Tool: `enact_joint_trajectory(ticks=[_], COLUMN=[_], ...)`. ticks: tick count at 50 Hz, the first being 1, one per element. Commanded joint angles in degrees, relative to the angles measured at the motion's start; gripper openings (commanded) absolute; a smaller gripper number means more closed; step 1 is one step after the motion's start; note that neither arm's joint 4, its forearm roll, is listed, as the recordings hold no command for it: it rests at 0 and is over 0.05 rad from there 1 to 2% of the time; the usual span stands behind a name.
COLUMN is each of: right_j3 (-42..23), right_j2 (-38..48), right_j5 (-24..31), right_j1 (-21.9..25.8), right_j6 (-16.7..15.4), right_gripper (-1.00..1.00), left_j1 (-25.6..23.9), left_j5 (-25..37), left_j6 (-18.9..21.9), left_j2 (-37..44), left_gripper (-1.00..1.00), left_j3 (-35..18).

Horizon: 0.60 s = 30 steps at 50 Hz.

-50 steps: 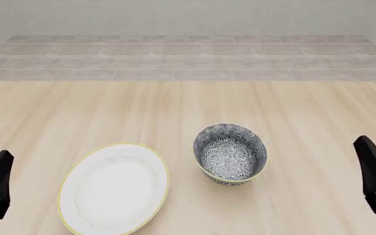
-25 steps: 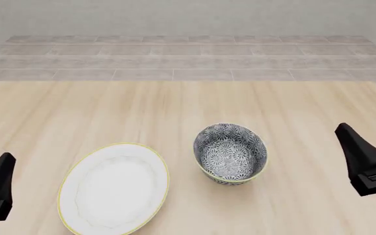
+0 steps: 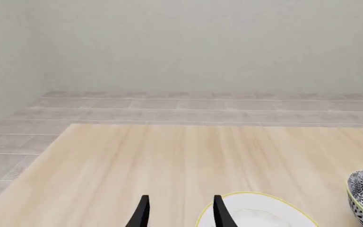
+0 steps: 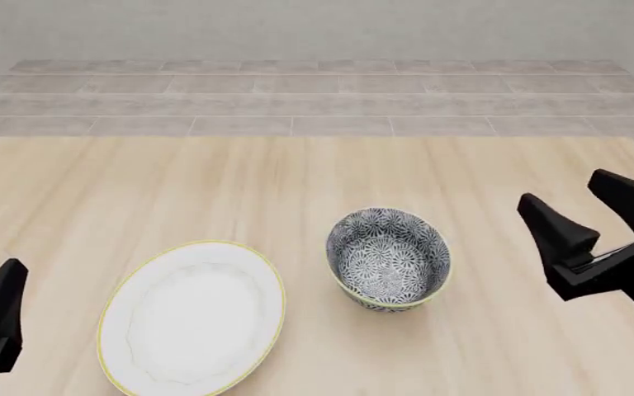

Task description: Put the bowl on the plate.

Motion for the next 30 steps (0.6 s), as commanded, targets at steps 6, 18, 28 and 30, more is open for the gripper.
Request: enact_joint_trajectory(ticks=[6,18,28,30], right_j3=[-3.8,-5.4,-6.4,-6.6], right_j2=[9.8,14.0,18.4,18.9], right_j5=[-1.7,-2.1,-3.6,-3.7], right_j1=[2.8,2.9,2.8,2.8], right_j6=[1.0,1.7,2.1,2.2], right_gripper=[1.00,1.00,1.00,1.00], left_j1=[-0.1,-0.3,-0.6,-0.7], left_j5=[0.1,-1.7,-2.5,-2.5], left_j6=[-0.4,-0.5,-0.4,-0.4], left_j2=[0.1,1.9,2.5,2.5], left_gripper=[1.00,1.00,1.00,1.00], left_j3=[0.0,0.0,0.0,0.0])
